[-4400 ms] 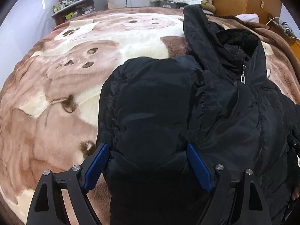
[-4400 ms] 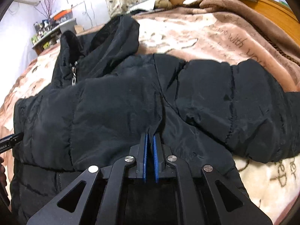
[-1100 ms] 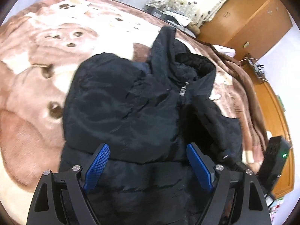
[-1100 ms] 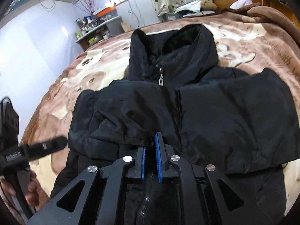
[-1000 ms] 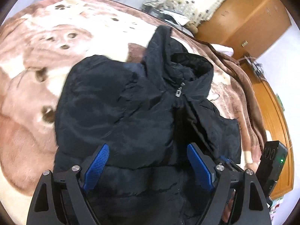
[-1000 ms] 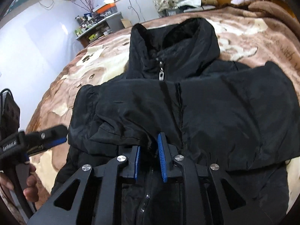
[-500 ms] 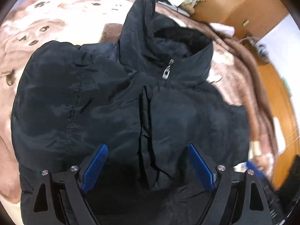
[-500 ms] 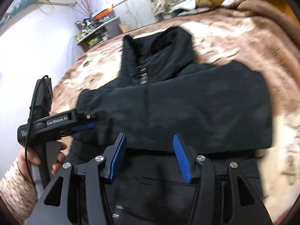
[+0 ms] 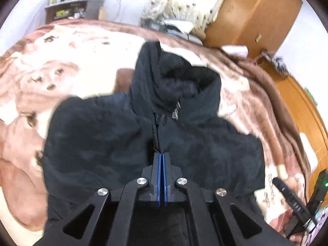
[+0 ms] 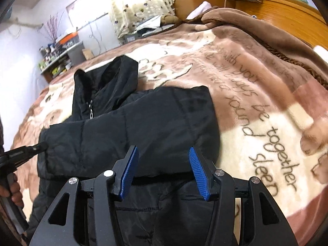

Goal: Fold large clothes

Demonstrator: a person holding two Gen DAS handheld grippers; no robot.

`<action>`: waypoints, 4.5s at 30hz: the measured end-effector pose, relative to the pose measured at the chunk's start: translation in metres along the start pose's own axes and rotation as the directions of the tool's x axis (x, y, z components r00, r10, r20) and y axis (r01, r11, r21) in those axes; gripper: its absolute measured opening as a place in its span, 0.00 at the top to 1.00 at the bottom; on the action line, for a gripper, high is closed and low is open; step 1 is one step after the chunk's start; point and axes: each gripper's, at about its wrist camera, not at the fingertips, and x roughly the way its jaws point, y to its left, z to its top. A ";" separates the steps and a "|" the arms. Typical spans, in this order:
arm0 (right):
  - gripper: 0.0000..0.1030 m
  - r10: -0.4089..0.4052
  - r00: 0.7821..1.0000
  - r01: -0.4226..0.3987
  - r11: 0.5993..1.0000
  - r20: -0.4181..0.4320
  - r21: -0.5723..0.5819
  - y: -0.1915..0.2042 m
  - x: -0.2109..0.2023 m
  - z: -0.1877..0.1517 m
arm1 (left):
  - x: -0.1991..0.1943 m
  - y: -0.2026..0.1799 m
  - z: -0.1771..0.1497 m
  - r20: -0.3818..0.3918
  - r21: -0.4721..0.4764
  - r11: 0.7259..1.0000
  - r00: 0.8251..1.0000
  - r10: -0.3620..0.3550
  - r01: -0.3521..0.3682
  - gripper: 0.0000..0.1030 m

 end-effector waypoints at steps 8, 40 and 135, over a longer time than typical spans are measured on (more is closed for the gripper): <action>0.49 0.015 1.000 -0.015 0.999 0.009 -0.044 0.022 0.005 0.008 | -0.010 0.048 0.017 0.039 -0.029 0.993 0.993 0.115 -0.114 0.99; 0.46 -0.029 0.969 -0.037 0.964 -0.247 -0.262 0.073 0.108 -0.009 | 0.080 0.012 -0.019 -0.107 0.230 0.952 0.966 0.234 -0.205 0.56; 0.50 0.127 0.992 -0.127 0.990 -0.011 -0.054 0.071 0.129 0.181 | 0.056 0.125 0.132 0.040 -0.144 0.989 0.999 -0.018 0.023 0.32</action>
